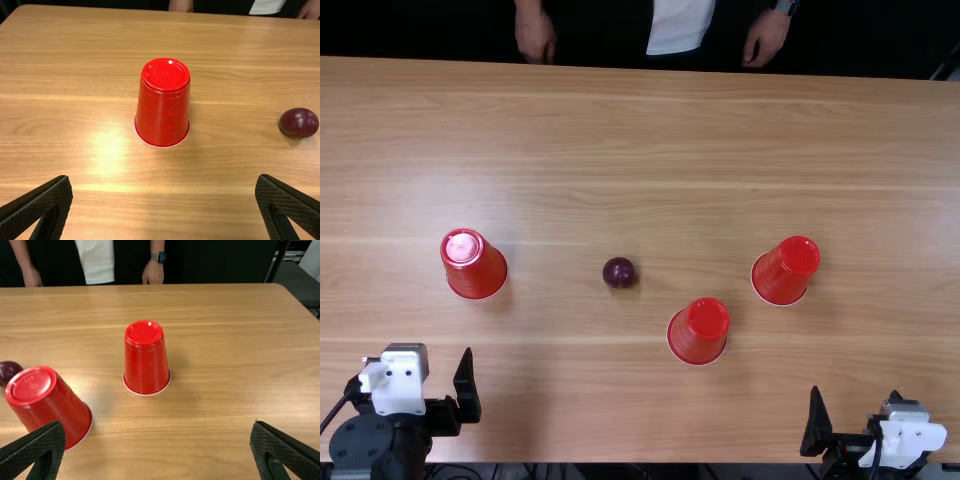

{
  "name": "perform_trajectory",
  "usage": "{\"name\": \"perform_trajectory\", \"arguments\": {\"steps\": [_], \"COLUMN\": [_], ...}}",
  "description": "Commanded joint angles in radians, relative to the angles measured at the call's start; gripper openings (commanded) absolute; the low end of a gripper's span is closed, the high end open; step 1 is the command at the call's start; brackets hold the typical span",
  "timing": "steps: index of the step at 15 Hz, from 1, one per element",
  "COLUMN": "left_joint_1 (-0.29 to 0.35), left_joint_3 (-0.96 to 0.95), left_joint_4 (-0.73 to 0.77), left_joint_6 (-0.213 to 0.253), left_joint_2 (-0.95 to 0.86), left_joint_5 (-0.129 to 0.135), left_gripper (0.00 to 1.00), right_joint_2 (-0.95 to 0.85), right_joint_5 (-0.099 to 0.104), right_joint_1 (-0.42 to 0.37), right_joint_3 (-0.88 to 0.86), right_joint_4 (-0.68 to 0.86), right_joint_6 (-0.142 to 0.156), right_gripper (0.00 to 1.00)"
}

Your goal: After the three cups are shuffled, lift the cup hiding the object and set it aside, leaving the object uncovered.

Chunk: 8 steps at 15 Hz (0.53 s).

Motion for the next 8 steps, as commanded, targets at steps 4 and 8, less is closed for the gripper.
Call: {"name": "perform_trajectory", "arguments": {"steps": [4,8], "left_joint_1": [-0.001,-0.001], "left_joint_3": [-0.168,-0.248], "left_joint_4": [0.183,0.231], "left_joint_6": [-0.005,-0.002], "left_joint_2": [-0.175,-0.235], "left_joint_5": [0.012,0.078], "left_gripper": [1.00,1.00], "right_joint_2": [-0.042,-0.042], "right_joint_5": [0.009,0.010], "right_joint_1": [-0.011,-0.012], "right_joint_3": [-0.110,-0.113], "right_joint_4": [0.064,0.185], "right_joint_6": [0.006,0.006], "right_gripper": [1.00,1.00]}}
